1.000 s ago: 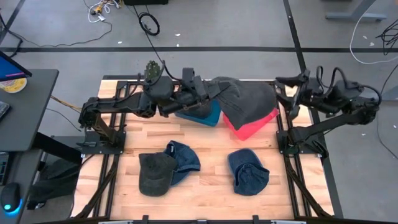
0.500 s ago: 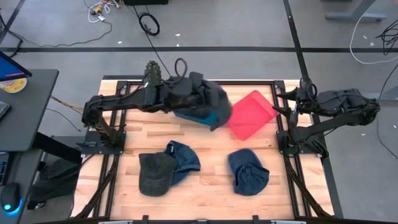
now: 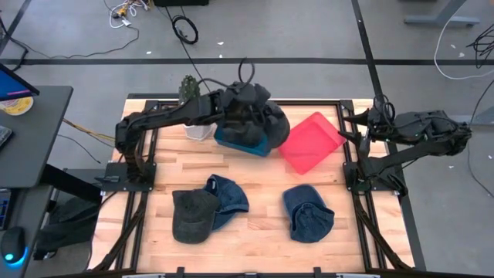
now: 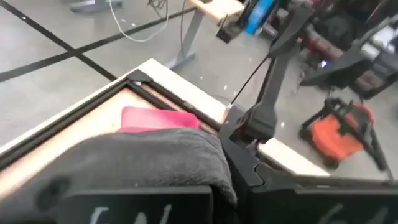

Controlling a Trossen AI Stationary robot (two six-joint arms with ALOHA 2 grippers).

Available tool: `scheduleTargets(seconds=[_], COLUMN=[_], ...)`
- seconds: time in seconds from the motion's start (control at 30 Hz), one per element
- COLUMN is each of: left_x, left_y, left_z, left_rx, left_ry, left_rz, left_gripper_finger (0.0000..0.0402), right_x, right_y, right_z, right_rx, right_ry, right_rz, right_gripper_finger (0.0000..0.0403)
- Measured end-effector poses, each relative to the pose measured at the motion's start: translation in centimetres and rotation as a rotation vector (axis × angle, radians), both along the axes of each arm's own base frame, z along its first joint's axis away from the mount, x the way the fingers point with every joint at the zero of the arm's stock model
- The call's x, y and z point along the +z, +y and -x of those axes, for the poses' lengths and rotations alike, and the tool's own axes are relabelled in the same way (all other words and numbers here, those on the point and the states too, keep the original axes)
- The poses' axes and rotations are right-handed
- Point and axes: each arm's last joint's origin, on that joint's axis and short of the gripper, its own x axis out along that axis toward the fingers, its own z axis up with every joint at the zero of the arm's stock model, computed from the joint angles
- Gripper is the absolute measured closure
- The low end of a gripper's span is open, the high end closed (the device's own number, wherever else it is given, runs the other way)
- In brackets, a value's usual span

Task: Pick & Place hat
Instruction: Put the right black cap into the blue bin

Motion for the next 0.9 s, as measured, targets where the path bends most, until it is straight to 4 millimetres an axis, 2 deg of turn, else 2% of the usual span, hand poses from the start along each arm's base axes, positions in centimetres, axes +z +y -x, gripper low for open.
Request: scheduleTargets(seconds=[0.13,0.37,0.7,0.9], left_x=[-0.9,-2.2,-2.5,-4.5], left_y=[1.8,4.4,5.1,5.4], left_z=[0.6,2.0,2.3,1.0], left_rx=[-0.052,-0.054,-0.145,-0.200], left_ry=[0.107,0.256,0.317,0.364], left_rz=[-0.049,-0.025,-0.175,-0.167], left_gripper_finger=[0.0392,0.0392,0.0392,0.0392], right_x=[0.0,0.0,0.0,0.1], right_y=[0.0,0.0,0.0,0.0], right_z=[0.0,0.0,0.0,0.0], right_rx=[-0.006,-0.015,-0.018,-0.018], right_ry=[-0.005,-0.013,-0.021,-0.023], right_rz=[-0.011,-0.030,-0.037,-0.037], right_gripper_finger=[0.0140,0.0140,0.0140,0.0140])
